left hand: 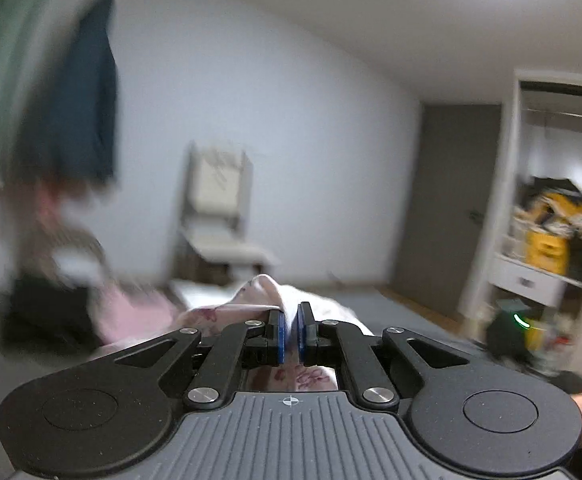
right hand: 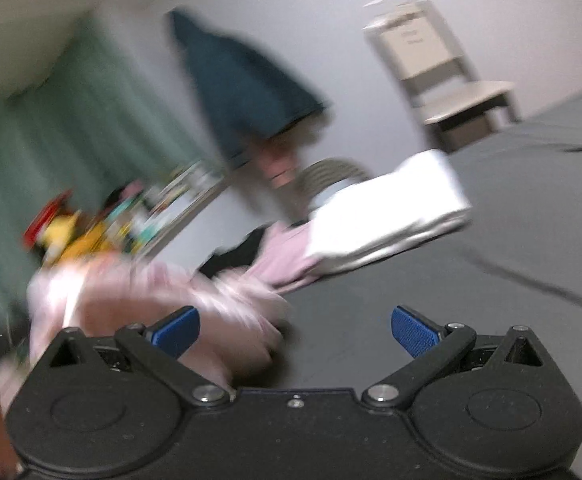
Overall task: Fold clothes
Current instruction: 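Lift the pink floral garment with the left gripper and drop it onto the bed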
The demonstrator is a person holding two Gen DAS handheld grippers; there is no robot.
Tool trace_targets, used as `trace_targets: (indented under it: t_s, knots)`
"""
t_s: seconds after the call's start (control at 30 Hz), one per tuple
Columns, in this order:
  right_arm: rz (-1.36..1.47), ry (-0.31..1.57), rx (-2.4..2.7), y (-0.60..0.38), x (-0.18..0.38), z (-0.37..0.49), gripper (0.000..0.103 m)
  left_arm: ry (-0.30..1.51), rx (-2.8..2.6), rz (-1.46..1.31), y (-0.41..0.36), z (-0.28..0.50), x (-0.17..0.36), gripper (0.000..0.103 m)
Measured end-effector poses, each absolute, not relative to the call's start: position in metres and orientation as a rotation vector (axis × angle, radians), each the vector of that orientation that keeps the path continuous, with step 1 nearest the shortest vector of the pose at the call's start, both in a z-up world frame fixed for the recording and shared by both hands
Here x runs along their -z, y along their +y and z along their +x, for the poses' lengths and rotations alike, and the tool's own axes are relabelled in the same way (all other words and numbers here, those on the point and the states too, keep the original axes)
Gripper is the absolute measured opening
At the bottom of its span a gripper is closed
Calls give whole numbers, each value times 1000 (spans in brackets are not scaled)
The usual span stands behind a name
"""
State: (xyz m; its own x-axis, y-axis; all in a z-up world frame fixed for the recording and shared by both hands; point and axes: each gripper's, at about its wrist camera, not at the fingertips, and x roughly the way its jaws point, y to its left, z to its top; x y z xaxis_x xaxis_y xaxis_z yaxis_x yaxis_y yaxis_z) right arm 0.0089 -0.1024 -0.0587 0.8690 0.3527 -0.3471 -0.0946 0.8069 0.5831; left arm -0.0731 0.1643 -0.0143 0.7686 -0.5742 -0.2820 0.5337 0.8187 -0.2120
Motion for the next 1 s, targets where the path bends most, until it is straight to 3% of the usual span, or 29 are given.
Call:
trace_targets:
  t_s: [0.17,0.33,0.43,0.5,0.53,0.57,0.7,0.83,0.97,1.0]
  knots:
    - [603,620,-138,-141,69,35,103,639,593,-36,144,-55,48,5]
    - [532,841,-294,-115,91,90,103,697,699,11,127,-59,41,6]
    - [505,874,-370,-85,105,121,103,686,753,88,110,-66,37,6]
    - [489,882,-375,-71,116,142,97,683,774,113,106,-69,38,6]
    - [488,897,-376,-67,122,149,80,684,777,114,108,-69,38,6]
    - [494,920,-392,-62,128,153,54,685,775,107,112,-69,38,6]
    - [547,908,-452,-62,137,154,11,714,742,56,122,-62,43,5]
    - [719,729,-499,-100,104,135,9,731,713,24,124,-53,48,6]
    - [755,491,-477,-143,30,121,9,738,688,-10,124,-44,51,6]
    - [757,425,-455,-157,8,115,9,731,687,-29,123,-41,49,10]
